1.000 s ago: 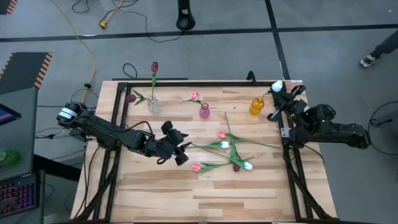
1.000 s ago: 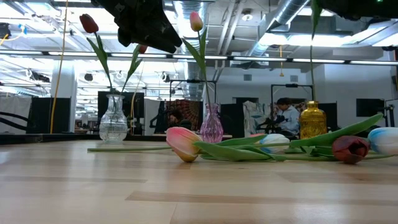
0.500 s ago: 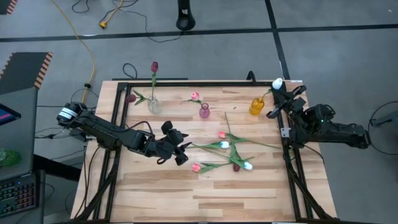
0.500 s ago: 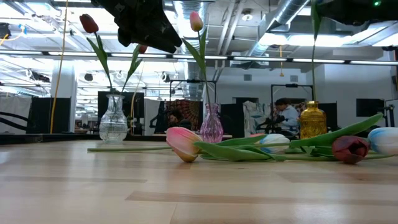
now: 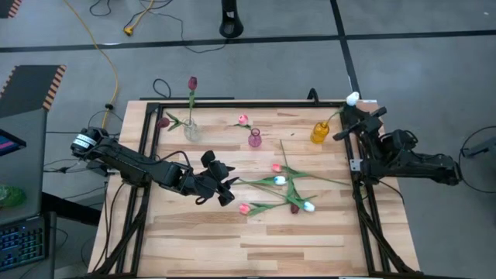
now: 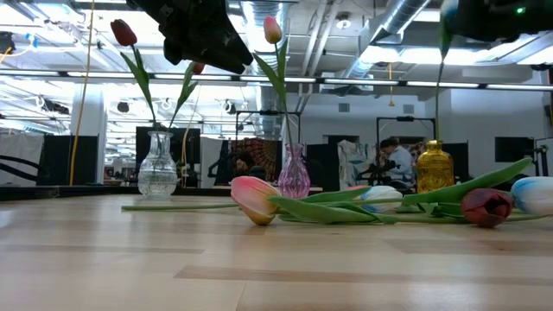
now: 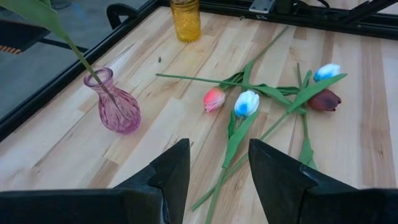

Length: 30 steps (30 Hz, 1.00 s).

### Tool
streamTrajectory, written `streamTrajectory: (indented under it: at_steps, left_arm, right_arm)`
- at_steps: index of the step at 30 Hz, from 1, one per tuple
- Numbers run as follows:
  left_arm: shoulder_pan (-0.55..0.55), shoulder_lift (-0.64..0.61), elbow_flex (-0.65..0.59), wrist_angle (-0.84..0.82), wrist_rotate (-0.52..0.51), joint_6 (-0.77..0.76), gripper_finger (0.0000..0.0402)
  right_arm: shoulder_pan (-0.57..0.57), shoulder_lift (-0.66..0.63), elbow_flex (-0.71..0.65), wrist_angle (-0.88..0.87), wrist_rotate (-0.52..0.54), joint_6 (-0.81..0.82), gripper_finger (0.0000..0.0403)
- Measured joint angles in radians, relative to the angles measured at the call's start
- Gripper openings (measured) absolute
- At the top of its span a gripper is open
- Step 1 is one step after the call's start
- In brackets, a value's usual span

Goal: Sort flowers into vase by color
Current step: Put the top white flower into the yellow vase

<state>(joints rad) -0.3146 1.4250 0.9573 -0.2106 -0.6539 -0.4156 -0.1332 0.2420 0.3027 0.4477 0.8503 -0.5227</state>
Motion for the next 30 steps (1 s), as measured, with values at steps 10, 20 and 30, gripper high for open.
streamTrajectory:
  at_steps: [10,20,30]
  left_arm:
    - [0.000,0.000,0.000,0.000,0.000,0.000,0.0153]
    - [0.000,0.000,0.000,0.000,0.000,0.000,0.0153]
    - [0.000,0.000,0.000,0.000,0.000,0.000,0.0153]
  right_arm:
    - [0.043,0.000,0.000,-0.007,0.233,0.047,0.0166]
    - [0.135,0.000,0.000,-0.036,0.436,0.094,0.0244]
    - [0.273,0.000,0.068,-0.036,0.600,0.070,0.0249]
